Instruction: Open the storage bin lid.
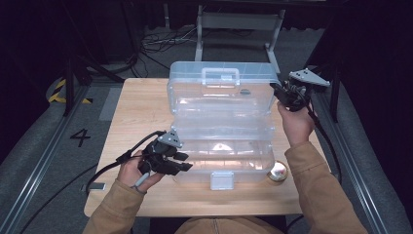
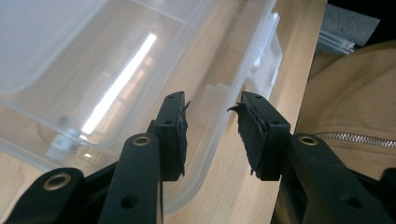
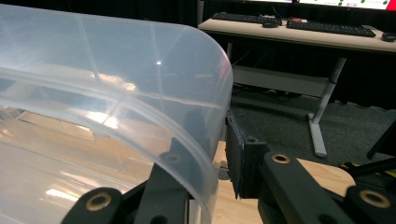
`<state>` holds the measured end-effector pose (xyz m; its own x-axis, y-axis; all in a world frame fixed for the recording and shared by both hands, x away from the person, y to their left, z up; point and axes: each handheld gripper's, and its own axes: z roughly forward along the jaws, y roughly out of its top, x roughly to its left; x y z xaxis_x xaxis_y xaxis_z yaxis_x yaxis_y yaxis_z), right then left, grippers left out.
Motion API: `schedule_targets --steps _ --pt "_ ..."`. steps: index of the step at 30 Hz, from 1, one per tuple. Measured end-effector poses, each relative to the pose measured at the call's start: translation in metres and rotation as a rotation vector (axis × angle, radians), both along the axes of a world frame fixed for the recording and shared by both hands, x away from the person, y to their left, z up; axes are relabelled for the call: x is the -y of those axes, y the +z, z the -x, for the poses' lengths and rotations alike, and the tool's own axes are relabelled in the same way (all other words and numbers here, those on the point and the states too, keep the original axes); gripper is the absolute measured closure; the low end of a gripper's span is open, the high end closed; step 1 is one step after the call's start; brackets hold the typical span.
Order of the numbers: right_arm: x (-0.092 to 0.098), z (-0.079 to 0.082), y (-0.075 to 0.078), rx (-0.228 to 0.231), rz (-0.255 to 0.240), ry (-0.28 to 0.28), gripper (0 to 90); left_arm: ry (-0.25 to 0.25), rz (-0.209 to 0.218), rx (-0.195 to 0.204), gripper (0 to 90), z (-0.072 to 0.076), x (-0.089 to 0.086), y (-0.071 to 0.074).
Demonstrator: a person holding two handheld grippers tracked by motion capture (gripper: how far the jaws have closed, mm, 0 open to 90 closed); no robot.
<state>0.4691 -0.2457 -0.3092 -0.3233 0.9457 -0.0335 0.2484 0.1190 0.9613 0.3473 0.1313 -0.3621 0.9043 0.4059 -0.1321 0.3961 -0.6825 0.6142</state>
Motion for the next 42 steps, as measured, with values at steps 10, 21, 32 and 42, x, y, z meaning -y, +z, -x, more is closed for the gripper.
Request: schedule_targets --steps 10,21,32,42 --pt "0.0 -0.001 0.0 0.0 -0.001 0.004 77.4 -0.055 -0.074 -0.054 61.9 -0.002 0.016 -0.021" --pt "-0.002 -0.003 -0.002 0.026 0.009 -0.009 77.7 -0.062 -0.168 -0.106 69.4 -0.008 0.026 -0.038" --pt "0.0 -0.006 -0.002 0.018 0.004 0.0 77.5 -0.032 -0.18 -0.095 75.0 -0.007 0.026 -0.046" --pt "0.001 -0.01 -0.001 0.004 0.002 0.005 77.5 -0.023 -0.178 -0.043 75.3 -0.002 0.022 -0.049"
